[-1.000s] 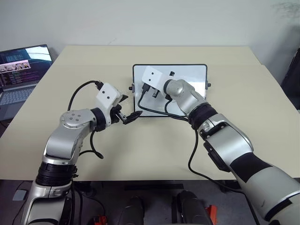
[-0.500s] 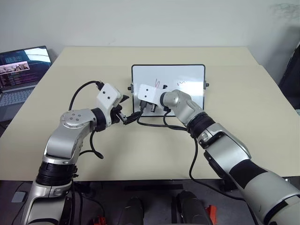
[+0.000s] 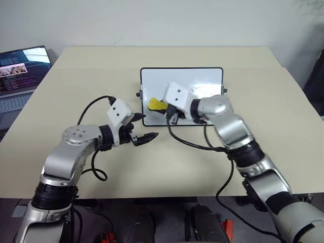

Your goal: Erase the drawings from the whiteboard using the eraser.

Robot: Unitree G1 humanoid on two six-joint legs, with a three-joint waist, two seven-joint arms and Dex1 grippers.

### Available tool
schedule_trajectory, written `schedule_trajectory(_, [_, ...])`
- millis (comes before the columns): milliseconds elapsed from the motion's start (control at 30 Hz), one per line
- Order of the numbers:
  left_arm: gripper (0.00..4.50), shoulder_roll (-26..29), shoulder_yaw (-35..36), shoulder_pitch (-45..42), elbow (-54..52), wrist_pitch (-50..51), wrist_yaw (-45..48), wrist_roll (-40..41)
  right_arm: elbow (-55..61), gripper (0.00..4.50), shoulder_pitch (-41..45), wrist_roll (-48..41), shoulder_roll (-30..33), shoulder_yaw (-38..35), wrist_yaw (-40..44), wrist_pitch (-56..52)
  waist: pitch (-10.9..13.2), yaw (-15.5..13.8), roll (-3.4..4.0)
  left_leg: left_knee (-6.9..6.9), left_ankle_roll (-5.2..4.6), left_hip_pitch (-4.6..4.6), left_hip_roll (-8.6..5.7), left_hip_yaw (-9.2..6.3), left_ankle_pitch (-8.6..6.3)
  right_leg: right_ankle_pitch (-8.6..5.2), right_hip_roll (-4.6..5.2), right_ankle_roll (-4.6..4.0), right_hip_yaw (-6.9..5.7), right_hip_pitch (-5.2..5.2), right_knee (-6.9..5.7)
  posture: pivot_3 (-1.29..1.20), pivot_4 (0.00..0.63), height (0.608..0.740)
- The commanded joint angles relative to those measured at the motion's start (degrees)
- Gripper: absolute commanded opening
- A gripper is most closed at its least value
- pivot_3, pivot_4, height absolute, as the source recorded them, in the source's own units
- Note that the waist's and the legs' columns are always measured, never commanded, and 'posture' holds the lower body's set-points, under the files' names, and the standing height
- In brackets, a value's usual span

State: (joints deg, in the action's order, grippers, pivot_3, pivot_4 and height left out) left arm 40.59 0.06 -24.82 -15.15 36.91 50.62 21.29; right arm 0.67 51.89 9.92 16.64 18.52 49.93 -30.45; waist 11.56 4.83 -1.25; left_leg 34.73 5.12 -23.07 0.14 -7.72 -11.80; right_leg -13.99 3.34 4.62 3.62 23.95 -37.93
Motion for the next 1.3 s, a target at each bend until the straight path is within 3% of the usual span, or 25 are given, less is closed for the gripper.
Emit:
schedule_trajectory(33, [4.5, 1.21, -0.58, -1.32, -0.82, -1.06, 2.35, 0.82, 6.7, 0.97, -4.2, 0.68, 5.98, -2.74, -0.18, -5.25, -0.02, -0.21, -0.03, 0.01, 0.0, 0.04, 0.0, 0.0, 0.0, 0.0, 0.0, 0.0, -0.01, -0.1, 0.07, 0.0, 0.15, 0.74])
schedule_trajectory(133, [4.5, -0.04, -2.53, -2.81, 0.83, -2.06, 2.48, -0.42, 6.57, 0.97, -6.66, 1.49, 10.08, -5.5, -3.71, -7.37, 0.03, -0.39, -0.05, 0.04, 0.01, 0.13, 0.0, 0.02, -0.02, -0.17, 0.01, 0.28, -0.02, -0.33, 0.3, 0.0, 0.15, 0.74])
schedule_trajectory(300, [4.5, -2.16, -7.06, -6.09, 5.14, -4.34, 2.82, -3.54, -1.53, 0.97, -9.61, 7.78, 17.76, -2.66, -8.72, -0.06, 0.03, -0.64, -0.06, 0.14, 0.0, 0.14, 0.0, 0.1, -0.01, -0.16, 0.01, 0.3, 0.03, -0.35, 0.29, 0.0, 0.15, 0.74])
schedule_trajectory(900, [4.5, -1.04, -6.13, -5.95, 6.04, -4.61, 3.51, -4.54, -14.5, 0.97, -3.73, 8.1, 12.78, -1.3, -11.45, 9.18, 0.05, -0.02, -0.06, 0.15, 0.0, 0.25, 0.19, 0.18, -0.01, -0.14, -0.18, 0.28, 0.13, -0.4, 0.24, 0.0, 0.15, 0.74])
schedule_trajectory(1300, [4.5, -0.19, -4.93, -4.24, 4.73, -3.71, 2.18, -4.44, -22.13, 0.97, -1.27, 12.29, 10.14, 5.77, -8.67, 15.68, 0.04, 0.25, -0.07, 0.15, 0.0, 0.37, 0.22, 0.2, -0.01, -0.12, -0.2, 0.24, 0.14, -0.45, 0.18, 0.0, 0.15, 0.74])
